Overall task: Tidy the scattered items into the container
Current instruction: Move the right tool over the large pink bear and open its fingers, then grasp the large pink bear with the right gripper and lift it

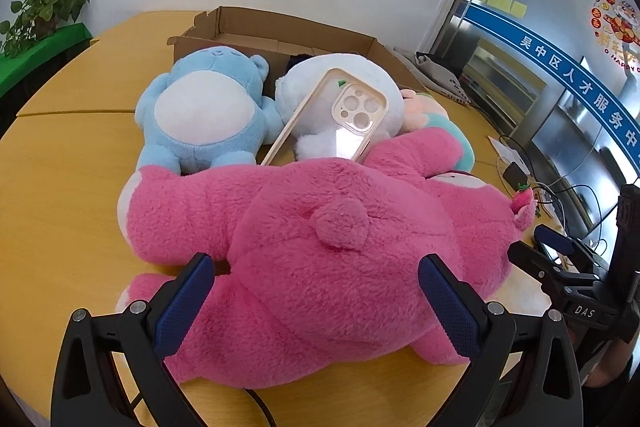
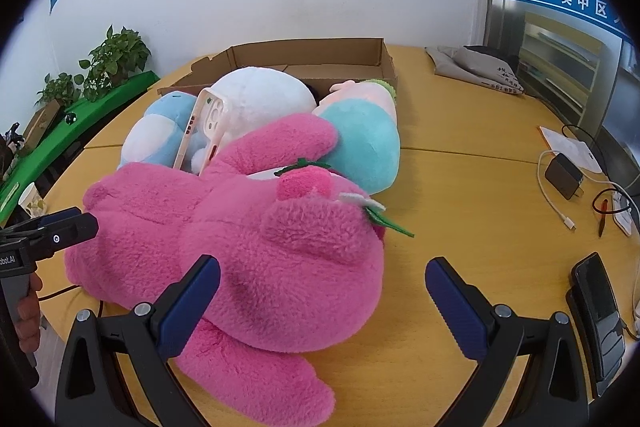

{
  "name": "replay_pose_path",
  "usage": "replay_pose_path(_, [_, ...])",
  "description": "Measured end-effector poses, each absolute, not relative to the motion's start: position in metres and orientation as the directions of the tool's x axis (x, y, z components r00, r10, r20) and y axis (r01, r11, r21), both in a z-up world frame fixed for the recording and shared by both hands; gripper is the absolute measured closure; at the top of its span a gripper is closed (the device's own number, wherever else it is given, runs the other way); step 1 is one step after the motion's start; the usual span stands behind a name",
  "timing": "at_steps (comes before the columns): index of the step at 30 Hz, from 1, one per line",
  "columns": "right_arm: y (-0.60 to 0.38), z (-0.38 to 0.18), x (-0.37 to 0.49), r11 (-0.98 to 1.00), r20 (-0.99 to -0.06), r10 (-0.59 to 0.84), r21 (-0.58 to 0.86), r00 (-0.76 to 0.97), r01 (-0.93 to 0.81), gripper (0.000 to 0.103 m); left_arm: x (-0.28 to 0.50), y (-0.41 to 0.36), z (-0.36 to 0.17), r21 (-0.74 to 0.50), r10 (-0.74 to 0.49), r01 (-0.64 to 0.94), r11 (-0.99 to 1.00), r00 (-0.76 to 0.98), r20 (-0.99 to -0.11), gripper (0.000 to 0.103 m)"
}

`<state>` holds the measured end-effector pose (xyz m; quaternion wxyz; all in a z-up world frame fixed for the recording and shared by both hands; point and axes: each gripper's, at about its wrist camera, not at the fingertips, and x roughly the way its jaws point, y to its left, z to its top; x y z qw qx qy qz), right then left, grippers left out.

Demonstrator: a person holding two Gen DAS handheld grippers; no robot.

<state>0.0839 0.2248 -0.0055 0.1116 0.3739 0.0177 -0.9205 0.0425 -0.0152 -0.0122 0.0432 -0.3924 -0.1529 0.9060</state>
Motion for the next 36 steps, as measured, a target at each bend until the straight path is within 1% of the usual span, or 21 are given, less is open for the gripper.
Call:
replay_pose_path(4, [0.225, -0.006, 0.081, -0.970, -0.682, -0.212, 0.059, -0.700, 0.236, 0.001, 0.036, -0.016, -0.016, -0.324, 0.214, 0.039, -0.945, -0.676, -0.705, 0.000])
replay_pose_path(7, [0.225, -0.006, 0.074, -0.961, -0.656, -0.247, 0.075, -0.713, 0.265, 0.001, 0.026, -0.016, -0.022, -0.329, 0.225, 0.041, -0.943, -0.651, -0.725, 0.000])
replay_pose_path(11, [0.223, -0.017, 0.053, -0.953, -0.654, -0.280, 0.098, -0.703, 0.288, 0.001, 0.016, -0.020, -0.031, -0.373, 0.270, 0.032, -0.927, -0.631, -0.727, 0.001])
replay_pose_path(14, [0.221, -0.036, 0.041, -0.938, -0.679, -0.330, 0.159, -0.656, 0.308, 0.002, 0.014, -0.022, -0.036, -0.396, 0.303, 0.016, -0.918, -0.614, -0.729, 0.010])
replay_pose_path(15, [0.222, -0.041, 0.041, -0.936, -0.679, -0.338, 0.171, -0.652, 0.307, 0.003, 0.015, -0.021, -0.036, -0.394, 0.305, 0.009, -0.919, -0.616, -0.726, 0.014])
replay_pose_path(17, [0.220, -0.043, 0.046, -0.934, -0.667, -0.339, 0.155, -0.663, 0.322, 0.009, 0.018, -0.021, -0.034, -0.401, 0.319, -0.007, -0.916, -0.618, -0.719, 0.020])
replay_pose_path(19, [0.219, -0.042, 0.052, -0.931, -0.663, -0.343, 0.144, -0.665, 0.337, 0.018, 0.019, -0.024, -0.034, -0.424, 0.343, -0.017, -0.906, -0.618, -0.708, 0.025])
replay_pose_path(20, [0.219, -0.042, 0.054, -0.930, -0.662, -0.345, 0.143, -0.665, 0.340, 0.020, 0.021, -0.026, -0.034, -0.435, 0.353, -0.022, -0.900, -0.622, -0.699, 0.030])
replay_pose_path(21, [0.218, -0.042, 0.056, -0.929, -0.660, -0.345, 0.140, -0.667, 0.342, 0.025, 0.024, -0.028, -0.033, -0.447, 0.362, -0.028, -0.894, -0.632, -0.685, 0.037])
replay_pose_path(22, [0.217, -0.040, 0.058, -0.929, -0.658, -0.344, 0.137, -0.669, 0.343, 0.029, 0.027, -0.031, -0.030, -0.457, 0.371, -0.037, -0.889, -0.646, -0.667, 0.042])
replay_pose_path(23, [0.217, -0.039, 0.061, -0.930, -0.655, -0.343, 0.135, -0.674, 0.342, 0.032, 0.033, -0.033, -0.027, -0.469, 0.381, -0.049, -0.882, -0.659, -0.648, 0.050])
replay_pose_path(24, [0.216, -0.037, 0.064, -0.930, -0.650, -0.343, 0.135, -0.679, 0.341, 0.037, 0.036, -0.035, -0.026, -0.478, 0.392, -0.060, -0.876, -0.665, -0.636, 0.056])
replay_pose_path(25, [0.216, -0.034, 0.069, -0.930, -0.642, -0.346, 0.136, -0.684, 0.342, 0.042, 0.039, -0.036, -0.024, -0.479, 0.398, -0.070, -0.875, -0.668, -0.629, 0.058])
replay_pose_path(26, [0.215, -0.032, 0.073, -0.929, -0.634, -0.349, 0.134, -0.690, 0.346, 0.044, 0.042, -0.037, -0.022, -0.473, 0.398, -0.080, -0.877, -0.672, -0.624, 0.060])
replay_pose_path(28, [0.213, -0.028, 0.082, -0.922, -0.625, -0.364, 0.138, -0.691, 0.361, 0.048, 0.050, -0.039, -0.019, -0.475, 0.401, -0.086, -0.876, -0.679, -0.615, 0.061])
replay_pose_path(32, [0.213, -0.019, 0.095, -0.910, -0.628, -0.396, 0.172, -0.669, 0.377, 0.049, 0.067, -0.041, 0.000, -0.489, 0.419, -0.111, -0.865, -0.697, -0.582, 0.062])
replay_pose_path(34, [0.215, -0.008, 0.101, -0.902, -0.610, -0.418, 0.190, -0.674, 0.387, 0.049, 0.077, -0.038, 0.018, -0.464, 0.412, -0.138, -0.875, -0.715, -0.564, 0.062])
replay_pose_path(36, [0.218, 0.009, 0.106, -0.893, -0.572, -0.440, 0.200, -0.692, 0.403, 0.049, 0.086, -0.039, 0.040, -0.444, 0.405, -0.162, -0.882, -0.741, -0.536, 0.062])
